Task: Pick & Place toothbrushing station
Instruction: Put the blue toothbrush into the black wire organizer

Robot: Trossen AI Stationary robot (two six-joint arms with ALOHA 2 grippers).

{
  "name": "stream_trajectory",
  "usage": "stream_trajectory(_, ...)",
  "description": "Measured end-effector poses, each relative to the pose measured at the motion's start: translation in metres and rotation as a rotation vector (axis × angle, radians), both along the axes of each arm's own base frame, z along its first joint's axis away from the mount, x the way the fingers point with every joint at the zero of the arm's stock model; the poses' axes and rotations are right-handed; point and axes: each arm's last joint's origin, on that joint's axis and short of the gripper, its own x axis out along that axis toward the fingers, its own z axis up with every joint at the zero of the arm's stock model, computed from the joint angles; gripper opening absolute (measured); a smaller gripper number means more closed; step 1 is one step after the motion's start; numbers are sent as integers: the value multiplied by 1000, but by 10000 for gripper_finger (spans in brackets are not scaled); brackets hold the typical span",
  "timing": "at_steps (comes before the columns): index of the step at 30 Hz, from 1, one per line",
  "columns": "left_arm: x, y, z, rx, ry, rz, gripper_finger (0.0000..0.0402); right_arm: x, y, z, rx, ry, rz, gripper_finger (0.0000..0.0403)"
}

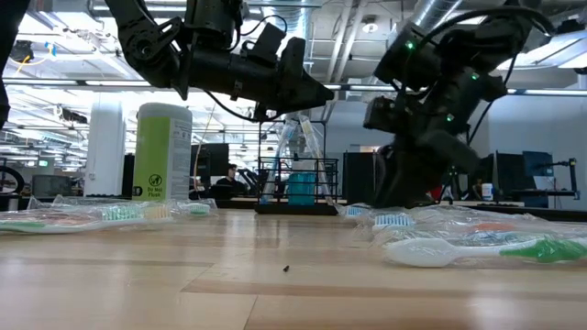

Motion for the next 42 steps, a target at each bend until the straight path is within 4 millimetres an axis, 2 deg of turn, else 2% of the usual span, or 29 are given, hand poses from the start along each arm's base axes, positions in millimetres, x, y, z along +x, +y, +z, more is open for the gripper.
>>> stream_trajectory(5,0,0,0,0,0,0,115,4,0,-10,-2,6,3,167)
stream_trajectory(8,0,0,0,0,0,1,115,6,0,-10,-3,-1,1,158)
stream_trajectory(11,0,0,0,0,0,2,115,5,0,-10,-12,0,-3,119)
stream_trajectory(15,0,0,0,0,0,1,115,4,1,-9,-31,1,2,29)
stream_trajectory(17,0,0,0,0,0,1,115,5,2,-9,-37,-3,13,11)
stream_trajectory(29,0,0,0,0,0,2,115,7,2,-7,-29,-38,7,1)
stream_trajectory(42,0,0,0,0,0,2,115,4,1,32,-36,-194,14,0)
